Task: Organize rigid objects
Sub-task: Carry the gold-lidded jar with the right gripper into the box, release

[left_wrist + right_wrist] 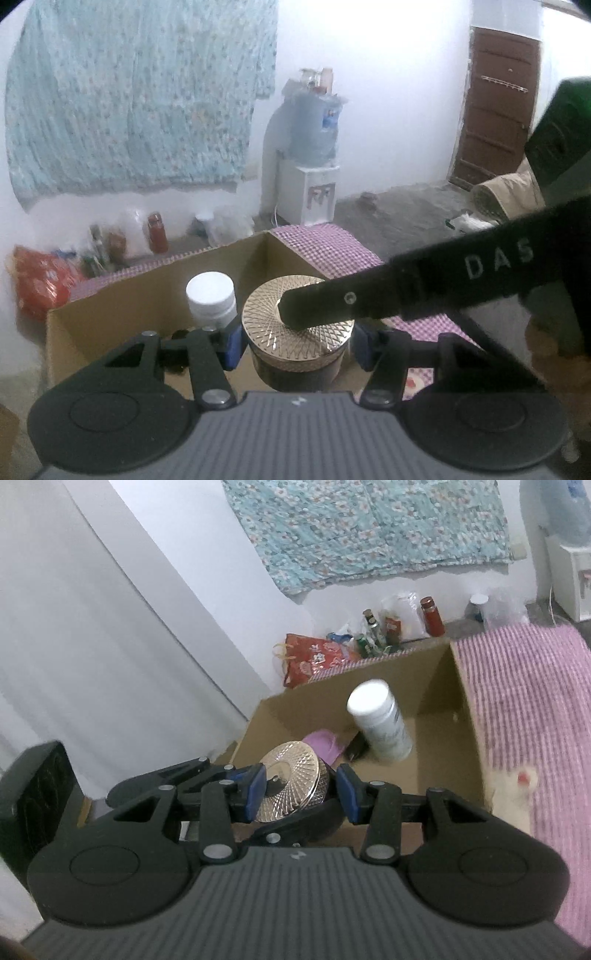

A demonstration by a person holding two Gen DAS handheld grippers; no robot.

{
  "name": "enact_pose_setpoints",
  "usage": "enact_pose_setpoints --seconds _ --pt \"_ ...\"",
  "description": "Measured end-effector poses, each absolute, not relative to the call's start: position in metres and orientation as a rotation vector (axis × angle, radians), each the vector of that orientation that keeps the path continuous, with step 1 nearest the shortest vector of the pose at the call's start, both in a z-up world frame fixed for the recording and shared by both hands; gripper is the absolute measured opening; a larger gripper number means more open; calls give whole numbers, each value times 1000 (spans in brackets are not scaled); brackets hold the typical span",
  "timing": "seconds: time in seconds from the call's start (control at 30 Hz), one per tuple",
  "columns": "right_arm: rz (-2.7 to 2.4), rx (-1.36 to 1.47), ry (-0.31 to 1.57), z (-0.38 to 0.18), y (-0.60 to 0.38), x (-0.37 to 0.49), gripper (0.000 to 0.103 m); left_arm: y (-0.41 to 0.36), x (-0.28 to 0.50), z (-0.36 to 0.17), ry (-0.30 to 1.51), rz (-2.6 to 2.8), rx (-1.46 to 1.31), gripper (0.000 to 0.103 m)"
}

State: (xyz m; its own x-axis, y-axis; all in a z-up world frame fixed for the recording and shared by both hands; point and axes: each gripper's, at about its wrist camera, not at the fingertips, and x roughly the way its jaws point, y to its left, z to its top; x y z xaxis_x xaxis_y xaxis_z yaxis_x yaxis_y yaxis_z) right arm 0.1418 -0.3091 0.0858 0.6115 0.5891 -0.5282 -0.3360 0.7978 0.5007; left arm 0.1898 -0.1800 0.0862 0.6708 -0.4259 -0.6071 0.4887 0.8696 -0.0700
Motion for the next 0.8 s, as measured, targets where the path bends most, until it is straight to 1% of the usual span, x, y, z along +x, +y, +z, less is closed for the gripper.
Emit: enact_pose_setpoints --seconds 0.13,0.37,0.47,0.5,0.7,0.8 --pt "530 380 788 80 -313 191 42 -191 233 75 732 -511 107 57" --pt "498 350 929 39 -306 258 42 -201 281 30 896 -501 112 57" --pt "497 333 981 22 -303 267 42 -199 296 16 962 -492 90 57" --pt "493 298 977 21 -300 269 39 -199 300 13 972 -493 84 57" --pt "487 180 993 20 -286 279 40 -203 310 6 1005 -479 98 57" --pt "490 147 988 19 -287 282 39 -204 314 2 1037 -474 84 57"
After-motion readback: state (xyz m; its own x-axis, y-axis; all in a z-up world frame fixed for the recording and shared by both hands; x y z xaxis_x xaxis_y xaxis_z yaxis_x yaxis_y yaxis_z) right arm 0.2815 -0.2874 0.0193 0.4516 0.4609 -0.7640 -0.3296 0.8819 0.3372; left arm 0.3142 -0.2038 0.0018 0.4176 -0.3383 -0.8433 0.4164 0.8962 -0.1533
